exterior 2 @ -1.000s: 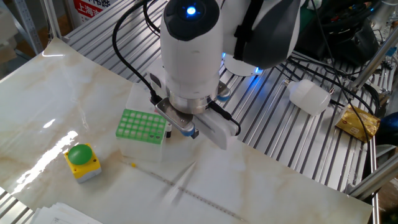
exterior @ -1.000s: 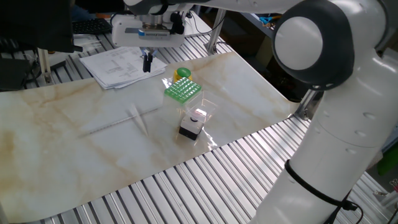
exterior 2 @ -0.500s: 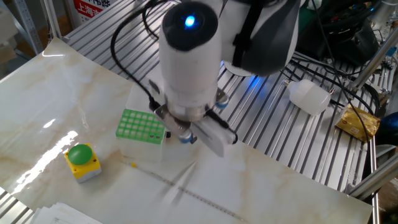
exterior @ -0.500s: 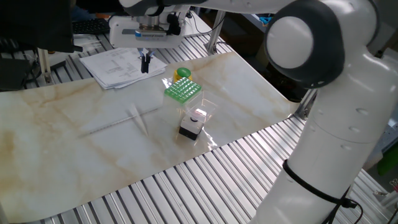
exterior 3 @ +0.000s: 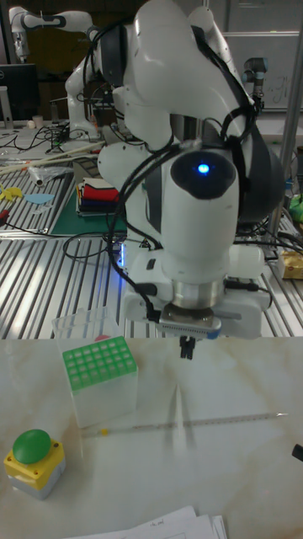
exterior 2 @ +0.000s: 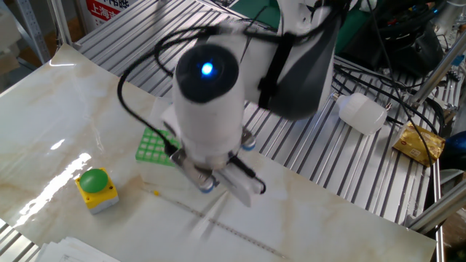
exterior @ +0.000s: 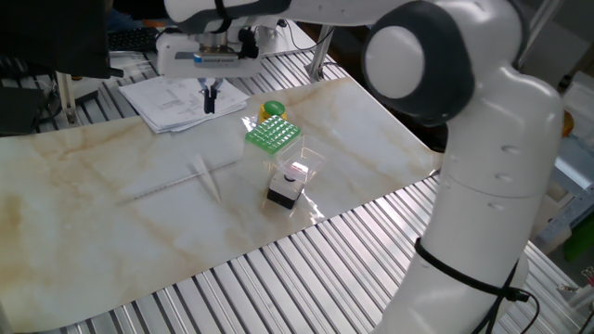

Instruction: Insert a large pipette tip into the holder for large pipette tips

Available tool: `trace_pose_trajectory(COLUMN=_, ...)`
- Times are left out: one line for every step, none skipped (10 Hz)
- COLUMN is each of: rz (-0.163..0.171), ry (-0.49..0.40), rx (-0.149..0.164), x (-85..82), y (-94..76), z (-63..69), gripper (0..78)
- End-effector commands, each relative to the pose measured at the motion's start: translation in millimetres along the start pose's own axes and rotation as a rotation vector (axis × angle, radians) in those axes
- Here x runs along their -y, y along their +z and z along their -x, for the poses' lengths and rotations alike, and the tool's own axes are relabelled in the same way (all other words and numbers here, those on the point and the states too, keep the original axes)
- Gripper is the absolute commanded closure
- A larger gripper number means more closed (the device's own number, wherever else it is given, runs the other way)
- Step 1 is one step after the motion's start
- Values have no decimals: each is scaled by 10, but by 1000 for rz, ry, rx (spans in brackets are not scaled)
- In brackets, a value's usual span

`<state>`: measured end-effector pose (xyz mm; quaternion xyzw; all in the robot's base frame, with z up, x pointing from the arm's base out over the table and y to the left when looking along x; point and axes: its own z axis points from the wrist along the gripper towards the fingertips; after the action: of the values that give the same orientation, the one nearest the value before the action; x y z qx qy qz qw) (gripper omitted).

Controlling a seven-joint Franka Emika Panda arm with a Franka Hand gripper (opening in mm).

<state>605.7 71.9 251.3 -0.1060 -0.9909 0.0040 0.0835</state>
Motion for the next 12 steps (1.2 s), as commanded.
trace_pose_trajectory(rz=-4, ry=-1, rx=-1, x=-92, y=196, z=172, gripper=776)
trace_pose_trajectory(rz=-6, ry=1, rx=-6, x=-130, y=260, z=205, gripper=776)
trace_pose_trajectory(rz=-8, ry=1, rx=-9, x=-154, y=317, z=236, gripper=776)
trace_pose_trajectory(rz=-9, ry=-2, rx=-14, x=-168, y=374, z=270, gripper=776)
trace_pose_trajectory(rz=-10, ry=-8, rx=-17, x=-165, y=430, z=310, gripper=776)
trace_pose_trajectory(rz=-10, ry=-14, rx=-18, x=-152, y=467, z=340, gripper=776)
trace_pose_trajectory(rz=-10, ry=-14, rx=-18, x=-152, y=467, z=340, gripper=776)
trace_pose_trajectory(rz=-8, ry=-37, rx=-20, x=-84, y=569, z=430, gripper=776)
trace_pose_trajectory(rz=-8, ry=-46, rx=-26, x=-55, y=618, z=466, gripper=776)
trace_pose_trajectory(rz=-7, ry=-50, rx=-29, x=-38, y=667, z=489, gripper=776)
trace_pose_trajectory(rz=-5, ry=-50, rx=-29, x=-29, y=723, z=504, gripper=776)
trace_pose_trajectory(rz=-3, ry=-48, rx=-31, x=-30, y=802, z=520, gripper=776)
